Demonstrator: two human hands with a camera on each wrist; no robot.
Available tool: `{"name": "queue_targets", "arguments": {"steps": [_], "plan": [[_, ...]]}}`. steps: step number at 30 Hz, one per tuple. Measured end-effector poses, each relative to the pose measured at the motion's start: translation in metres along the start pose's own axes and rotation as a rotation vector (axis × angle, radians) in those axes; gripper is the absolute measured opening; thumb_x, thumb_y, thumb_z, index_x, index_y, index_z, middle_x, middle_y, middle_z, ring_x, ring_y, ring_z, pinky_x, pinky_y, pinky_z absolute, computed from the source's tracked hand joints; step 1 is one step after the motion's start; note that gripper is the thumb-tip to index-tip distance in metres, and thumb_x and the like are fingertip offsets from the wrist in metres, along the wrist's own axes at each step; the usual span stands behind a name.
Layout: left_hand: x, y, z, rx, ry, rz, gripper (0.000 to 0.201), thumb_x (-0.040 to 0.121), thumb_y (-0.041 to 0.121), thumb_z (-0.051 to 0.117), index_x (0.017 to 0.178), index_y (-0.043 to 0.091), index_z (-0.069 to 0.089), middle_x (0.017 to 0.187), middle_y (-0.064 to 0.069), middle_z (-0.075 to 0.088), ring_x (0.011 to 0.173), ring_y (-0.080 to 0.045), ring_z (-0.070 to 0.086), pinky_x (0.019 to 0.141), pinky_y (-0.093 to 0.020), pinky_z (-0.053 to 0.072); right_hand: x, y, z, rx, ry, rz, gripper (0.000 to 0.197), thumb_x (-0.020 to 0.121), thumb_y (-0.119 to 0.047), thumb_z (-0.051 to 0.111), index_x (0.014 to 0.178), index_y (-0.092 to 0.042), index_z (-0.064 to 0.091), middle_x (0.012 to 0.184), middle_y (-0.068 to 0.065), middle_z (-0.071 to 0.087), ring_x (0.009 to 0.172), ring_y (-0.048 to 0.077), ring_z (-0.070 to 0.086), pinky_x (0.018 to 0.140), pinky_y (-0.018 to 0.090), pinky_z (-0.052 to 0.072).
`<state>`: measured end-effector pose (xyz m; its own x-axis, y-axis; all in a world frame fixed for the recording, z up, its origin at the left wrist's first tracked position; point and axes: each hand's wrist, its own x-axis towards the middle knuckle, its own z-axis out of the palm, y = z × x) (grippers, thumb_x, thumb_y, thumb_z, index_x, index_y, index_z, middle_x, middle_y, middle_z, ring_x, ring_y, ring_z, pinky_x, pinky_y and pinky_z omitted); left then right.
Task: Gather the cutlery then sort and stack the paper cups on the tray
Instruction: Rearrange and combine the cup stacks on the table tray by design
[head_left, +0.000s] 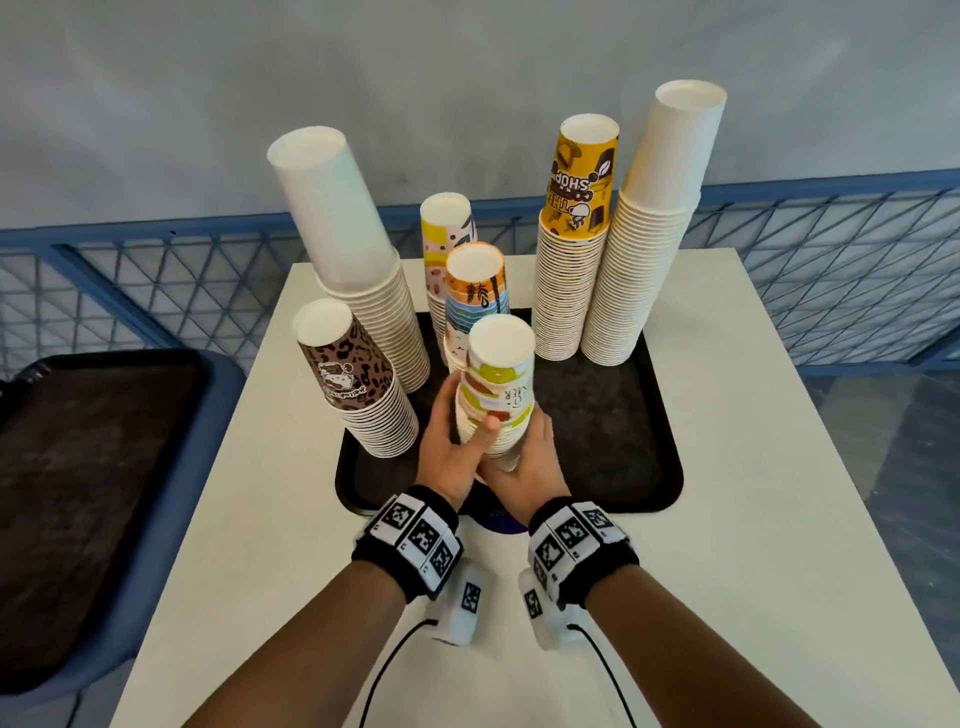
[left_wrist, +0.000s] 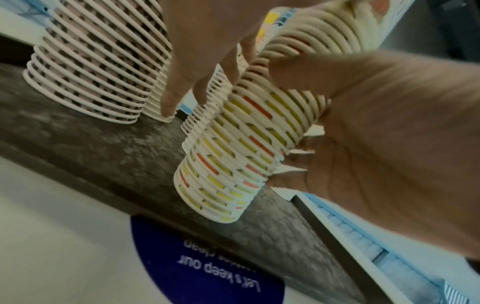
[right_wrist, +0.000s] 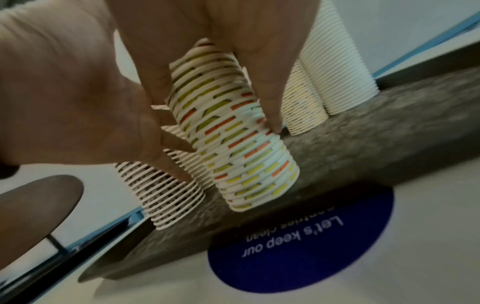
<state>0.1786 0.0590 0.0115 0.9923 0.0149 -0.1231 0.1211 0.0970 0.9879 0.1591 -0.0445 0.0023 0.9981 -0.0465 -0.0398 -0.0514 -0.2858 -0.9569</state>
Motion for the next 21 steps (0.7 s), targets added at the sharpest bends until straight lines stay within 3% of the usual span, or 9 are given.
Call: {"name": "queue_targets", "arguments": {"steps": [1, 4, 8, 10, 12, 15, 17, 21], "plan": [[0.0, 0.0, -0.002, 0.04, 0.003, 0.011, 0.101, 0.048, 0.055, 0.083, 0.13, 0.01, 0.044, 0.122, -0.001, 0.062, 0.113, -0.01, 0.06, 0.096, -0.032, 0.049, -0.001, -0.003, 0.002, -0.036, -0.047, -0.038, 0.091, 0.063, -0.044, 0.052, 0.139, 0.0, 0.027, 0.133, 0.013, 0.034, 0.121, 0.005, 0.034, 0.1, 0.002, 0.027], [0.002, -0.002, -0.01, 0.187, 0.071, 0.041, 0.088, 0.042, 0.038, 0.084, 0.12, 0.014, 0.05, 0.111, 0.007, 0.066, 0.104, -0.004, 0.063, 0.094, -0.033, 0.051, 0.003, -0.004, 0.0, -0.12, -0.112, -0.104, 0.085, 0.065, -0.038, 0.038, 0.138, 0.005, 0.028, 0.138, 0.021, 0.031, 0.132, 0.025, 0.032, 0.112, 0.03, 0.029], [0.003, -0.003, -0.023, 0.2, 0.17, 0.049, 0.08, 0.043, 0.034, 0.085, 0.115, 0.025, 0.052, 0.112, 0.007, 0.066, 0.106, -0.01, 0.063, 0.098, -0.037, 0.049, 0.036, -0.008, -0.015, -0.115, 0.06, -0.029, 0.071, 0.077, -0.012, 0.056, 0.14, -0.003, 0.026, 0.142, 0.016, 0.026, 0.129, 0.028, 0.037, 0.11, 0.043, 0.033], [0.003, -0.003, -0.03, 0.192, 0.192, 0.046, 0.084, 0.043, 0.034, 0.085, 0.119, 0.021, 0.051, 0.115, 0.006, 0.066, 0.108, -0.012, 0.063, 0.1, -0.039, 0.048, 0.057, -0.012, -0.02, -0.146, 0.078, -0.006, 0.08, 0.076, -0.007, 0.066, 0.142, -0.006, 0.022, 0.145, 0.013, 0.025, 0.132, 0.028, 0.035, 0.112, 0.043, 0.032], [0.002, -0.003, -0.034, 0.201, 0.195, 0.032, 0.089, 0.044, 0.036, 0.084, 0.124, 0.018, 0.049, 0.118, 0.005, 0.065, 0.109, -0.011, 0.062, 0.1, -0.04, 0.048, 0.075, -0.012, -0.018, -0.17, 0.008, 0.004, 0.096, 0.069, -0.017, 0.077, 0.144, -0.01, 0.018, 0.15, 0.01, 0.023, 0.138, 0.024, 0.028, 0.115, 0.035, 0.025], [0.001, -0.003, -0.034, 0.208, 0.198, 0.026, 0.09, 0.045, 0.036, 0.083, 0.125, 0.018, 0.048, 0.116, 0.009, 0.065, 0.108, -0.008, 0.062, 0.098, -0.031, 0.048, 0.091, -0.01, -0.007, -0.06, -0.079, 0.075, 0.121, 0.052, -0.034, 0.087, 0.145, -0.021, 0.012, 0.147, 0.005, 0.036, 0.136, 0.02, 0.035, 0.114, 0.042, 0.03], [0.001, -0.002, -0.033, 0.202, 0.2, 0.028, 0.087, 0.047, 0.029, 0.084, 0.125, 0.017, 0.048, 0.114, 0.01, 0.065, 0.107, -0.007, 0.062, 0.095, -0.026, 0.047, 0.094, -0.009, -0.004, 0.001, -0.06, 0.125, 0.118, 0.053, -0.028, 0.088, 0.145, -0.02, 0.015, 0.14, 0.004, 0.047, 0.129, 0.02, 0.045, 0.11, 0.041, 0.036], [0.002, -0.003, -0.034, 0.201, 0.184, 0.039, 0.081, 0.051, 0.022, 0.083, 0.124, 0.016, 0.049, 0.114, 0.011, 0.065, 0.106, -0.003, 0.062, 0.092, -0.017, 0.048, 0.091, -0.006, -0.009, -0.025, 0.06, 0.074, 0.09, 0.058, -0.017, 0.085, 0.135, -0.017, 0.037, 0.129, 0.004, 0.056, 0.119, 0.019, 0.053, 0.102, 0.033, 0.043]]}}
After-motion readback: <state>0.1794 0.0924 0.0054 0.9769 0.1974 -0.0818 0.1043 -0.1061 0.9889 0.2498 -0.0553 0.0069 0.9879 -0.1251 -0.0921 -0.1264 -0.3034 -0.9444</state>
